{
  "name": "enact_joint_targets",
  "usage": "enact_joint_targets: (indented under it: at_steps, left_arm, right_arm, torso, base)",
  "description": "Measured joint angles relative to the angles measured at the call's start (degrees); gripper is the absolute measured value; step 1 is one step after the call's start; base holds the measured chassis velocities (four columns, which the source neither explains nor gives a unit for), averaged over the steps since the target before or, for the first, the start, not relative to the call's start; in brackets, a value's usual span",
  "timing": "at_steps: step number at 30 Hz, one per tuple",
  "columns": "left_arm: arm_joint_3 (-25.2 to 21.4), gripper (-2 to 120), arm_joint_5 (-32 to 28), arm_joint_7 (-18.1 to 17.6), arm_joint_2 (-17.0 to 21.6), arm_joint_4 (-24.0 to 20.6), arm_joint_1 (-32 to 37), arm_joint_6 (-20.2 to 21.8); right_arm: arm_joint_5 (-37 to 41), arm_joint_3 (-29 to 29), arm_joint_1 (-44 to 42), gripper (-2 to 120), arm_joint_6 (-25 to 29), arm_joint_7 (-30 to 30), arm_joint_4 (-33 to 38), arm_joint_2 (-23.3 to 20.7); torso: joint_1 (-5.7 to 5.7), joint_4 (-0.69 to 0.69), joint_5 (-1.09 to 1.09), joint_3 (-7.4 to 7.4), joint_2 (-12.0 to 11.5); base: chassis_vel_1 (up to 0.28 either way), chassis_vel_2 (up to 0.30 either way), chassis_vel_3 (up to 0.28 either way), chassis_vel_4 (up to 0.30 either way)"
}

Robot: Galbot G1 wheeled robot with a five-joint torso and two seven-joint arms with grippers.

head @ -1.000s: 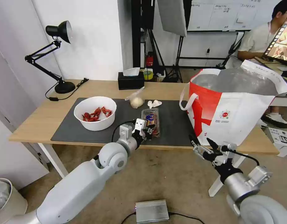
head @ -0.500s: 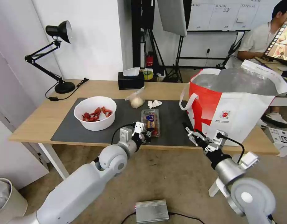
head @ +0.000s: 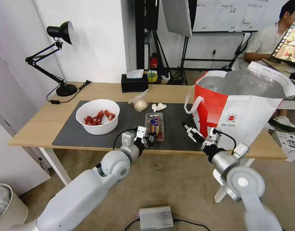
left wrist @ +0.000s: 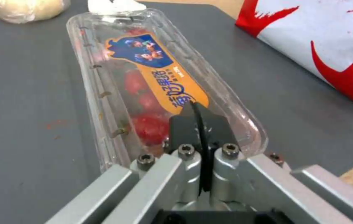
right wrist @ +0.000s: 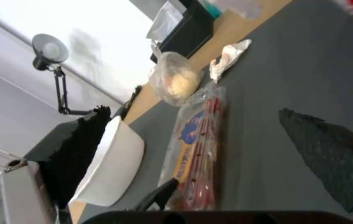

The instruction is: Pick up the trash from the table and place it into the takeout bag.

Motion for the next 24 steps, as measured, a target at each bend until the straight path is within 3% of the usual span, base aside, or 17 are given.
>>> enact_joint_targets:
  at_steps: [11, 24]
  left_arm:
    - [-0.11, 0, -0.44, -0.18, 0.13, 0.11, -0.13, -0.19]
    - [-0.91, 0, -0.39, -0.33, 0.27, 0.19, 0.27, -0.35]
  right_arm:
    - [-0.58, -5.69, 9.91, 100, -1.82, 5.51, -8.14, 2.67]
    - [1.09, -8.59, 14.64, 100, -6.07, 14.52, -10.88, 4.08]
  torso:
    - [0.00, 0.00, -0.01, 0.00, 0.00]
    - [0.00, 0.00, 0.00, 0.00, 0.00]
  base:
    - [0.000, 0.000, 0.000, 0.000]
    - [0.000, 0.000, 0.000, 0.000]
